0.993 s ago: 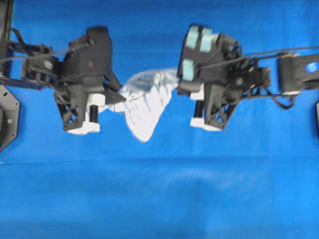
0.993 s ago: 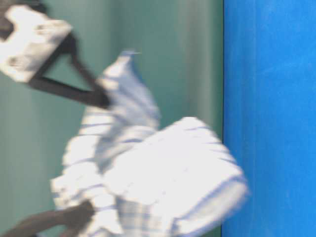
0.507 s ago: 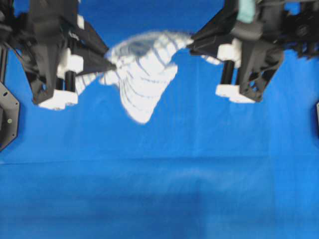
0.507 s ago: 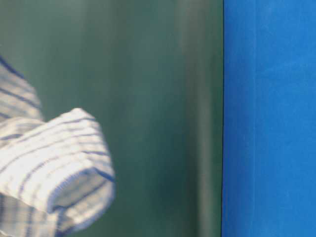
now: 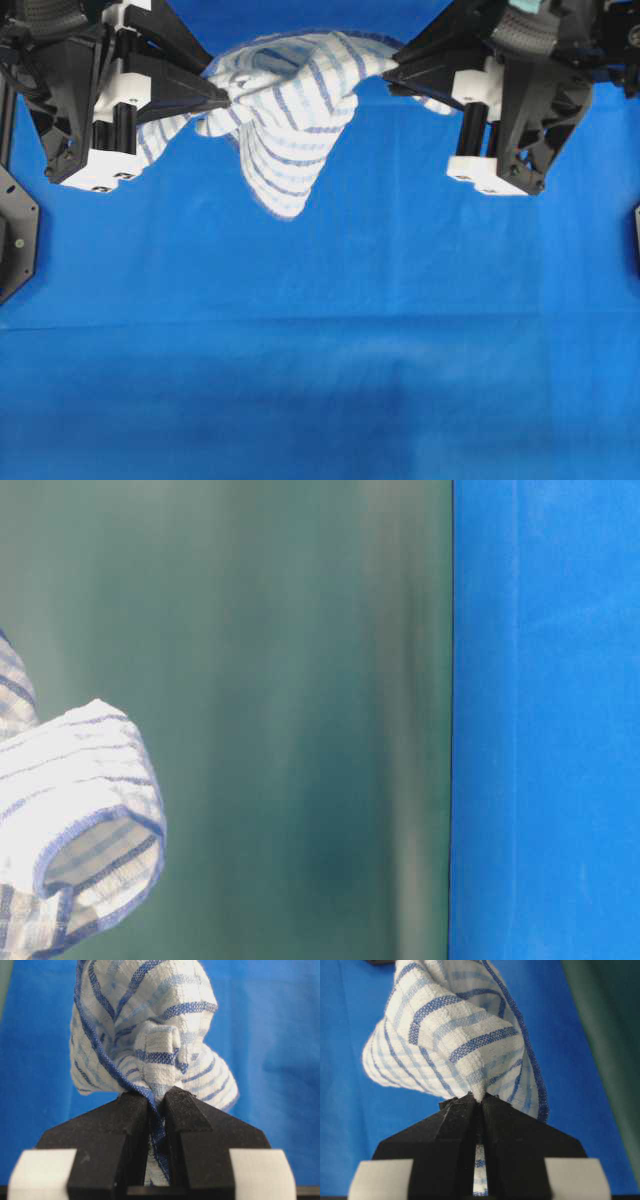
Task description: Lift the towel with both arms.
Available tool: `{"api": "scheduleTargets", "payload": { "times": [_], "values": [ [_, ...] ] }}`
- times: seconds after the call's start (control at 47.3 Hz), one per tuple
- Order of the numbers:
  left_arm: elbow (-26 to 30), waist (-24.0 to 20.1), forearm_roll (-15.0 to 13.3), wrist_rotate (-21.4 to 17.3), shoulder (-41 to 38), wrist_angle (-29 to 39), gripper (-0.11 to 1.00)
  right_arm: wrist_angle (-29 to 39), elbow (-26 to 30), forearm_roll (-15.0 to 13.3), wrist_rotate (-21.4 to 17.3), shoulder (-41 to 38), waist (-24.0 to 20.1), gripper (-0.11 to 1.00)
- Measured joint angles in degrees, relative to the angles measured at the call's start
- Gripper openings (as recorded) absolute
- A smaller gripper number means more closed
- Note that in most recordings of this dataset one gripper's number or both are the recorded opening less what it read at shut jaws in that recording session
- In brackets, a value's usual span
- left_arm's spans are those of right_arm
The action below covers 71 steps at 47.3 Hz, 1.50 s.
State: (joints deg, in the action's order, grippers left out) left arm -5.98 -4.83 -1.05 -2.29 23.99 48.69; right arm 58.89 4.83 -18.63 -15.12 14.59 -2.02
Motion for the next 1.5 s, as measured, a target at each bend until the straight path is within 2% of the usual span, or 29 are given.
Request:
{"api": "scheduleTargets", "payload": {
  "times": [0.296,0.338,0.359,0.423,0.507,0.549,0.592,0.676,0.909,1.078,1.205,1.5],
  "values": [
    [0.00,0.00,0.00,-0.09,0.00,-0.62,0.05,0.00,0.00,0.26,0.09,0.00,0.00,0.04],
    [0.00,0.00,0.00,-0.09,0.00,-0.79,0.08,-0.09,0.00,0.18,0.18,0.00,0.00,0.06],
    [0.00,0.00,0.00,-0.09,0.00,-0.88,0.11,-0.09,0.00,0.18,0.09,0.00,0.00,0.09],
    [0.00,0.09,0.00,-0.09,0.00,-1.32,0.28,-0.09,0.00,0.18,0.09,0.00,0.00,0.29],
    [-0.26,0.00,0.00,0.00,0.00,-2.11,0.55,-0.09,-0.09,-0.35,0.00,0.00,0.00,0.55],
    [-0.62,0.00,-0.09,-0.09,0.09,-2.46,0.68,-0.09,-0.26,-0.79,-0.09,0.00,0.00,0.63],
    [-1.05,0.00,0.00,-0.09,0.18,-2.72,0.80,-0.09,-0.35,-1.23,-0.18,0.00,0.00,0.68],
    [-2.11,0.00,0.00,-0.09,0.53,-2.81,0.92,-0.09,-0.62,-1.93,-0.53,0.00,0.00,0.65],
    [-6.33,0.00,-0.09,0.26,0.79,-4.04,0.90,-0.35,-3.52,-2.20,-1.32,0.00,0.00,0.65],
    [-12.92,0.44,-0.09,0.62,0.79,-8.00,0.90,-3.08,-9.23,-2.11,-3.43,-0.26,0.00,0.65],
    [-18.98,1.67,-0.09,1.41,0.70,-13.01,0.90,-7.91,-15.03,-2.11,-5.89,-0.53,0.00,0.65],
    [-32.43,3.16,-0.09,4.31,-1.49,-25.84,0.90,-24.08,-28.21,-2.02,-12.57,-5.01,0.00,0.65]
  ]
}}
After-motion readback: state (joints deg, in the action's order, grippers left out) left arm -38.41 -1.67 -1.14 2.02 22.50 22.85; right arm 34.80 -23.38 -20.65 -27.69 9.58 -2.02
